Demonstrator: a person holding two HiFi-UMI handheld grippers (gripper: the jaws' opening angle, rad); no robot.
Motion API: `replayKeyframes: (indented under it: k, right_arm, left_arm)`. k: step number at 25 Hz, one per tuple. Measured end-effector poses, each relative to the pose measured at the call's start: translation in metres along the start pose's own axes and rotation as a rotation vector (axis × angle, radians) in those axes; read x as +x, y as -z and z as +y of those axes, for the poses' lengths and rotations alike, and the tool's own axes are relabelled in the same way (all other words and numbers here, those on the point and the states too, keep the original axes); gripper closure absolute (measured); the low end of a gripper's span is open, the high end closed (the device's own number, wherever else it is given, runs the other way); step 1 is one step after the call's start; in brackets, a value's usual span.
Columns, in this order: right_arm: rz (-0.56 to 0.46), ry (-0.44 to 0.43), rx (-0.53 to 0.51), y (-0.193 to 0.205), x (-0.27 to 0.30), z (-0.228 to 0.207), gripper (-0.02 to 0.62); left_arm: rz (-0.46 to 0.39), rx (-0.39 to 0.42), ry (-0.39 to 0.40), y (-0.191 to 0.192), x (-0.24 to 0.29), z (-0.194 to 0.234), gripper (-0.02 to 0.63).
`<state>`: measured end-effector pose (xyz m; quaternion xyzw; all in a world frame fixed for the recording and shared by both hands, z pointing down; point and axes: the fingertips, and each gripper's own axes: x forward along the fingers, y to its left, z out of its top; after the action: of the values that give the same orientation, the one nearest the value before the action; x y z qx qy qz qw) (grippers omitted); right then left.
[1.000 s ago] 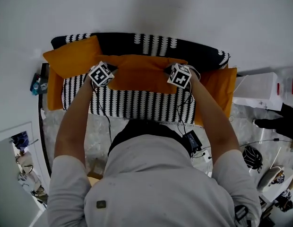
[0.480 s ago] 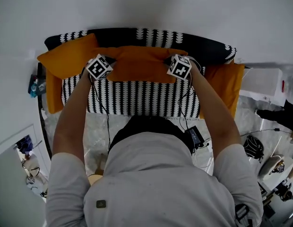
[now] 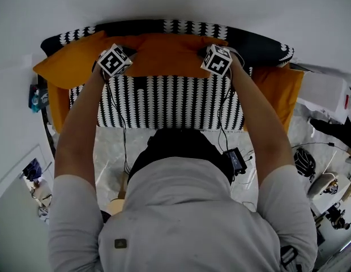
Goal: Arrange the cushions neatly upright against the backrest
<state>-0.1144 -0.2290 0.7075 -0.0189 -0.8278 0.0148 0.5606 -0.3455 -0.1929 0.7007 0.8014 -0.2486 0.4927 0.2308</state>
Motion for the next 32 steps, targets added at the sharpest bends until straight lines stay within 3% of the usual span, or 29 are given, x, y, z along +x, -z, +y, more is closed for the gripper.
replayKeyframes:
  k: [9,24,32]
  right_arm:
    - [0.023,0.003,0.028,0.012,0.034,-0.04,0.565]
    - [-0.005,0.03,0.076,0.015,0.05,-0.042,0.56]
    - [-0.033,0.087,0.081,0.012,0.036,-0.038,0.471]
  left_arm:
    - [0.012,0.021,0.029,-0.008,0.035,0.029,0.592]
    - [0.011,0.007,0.017,0.003,0.059,0.033,0.589]
    - [-0.041,-0.007,-0.053,-0.004,0.047,0.028,0.519]
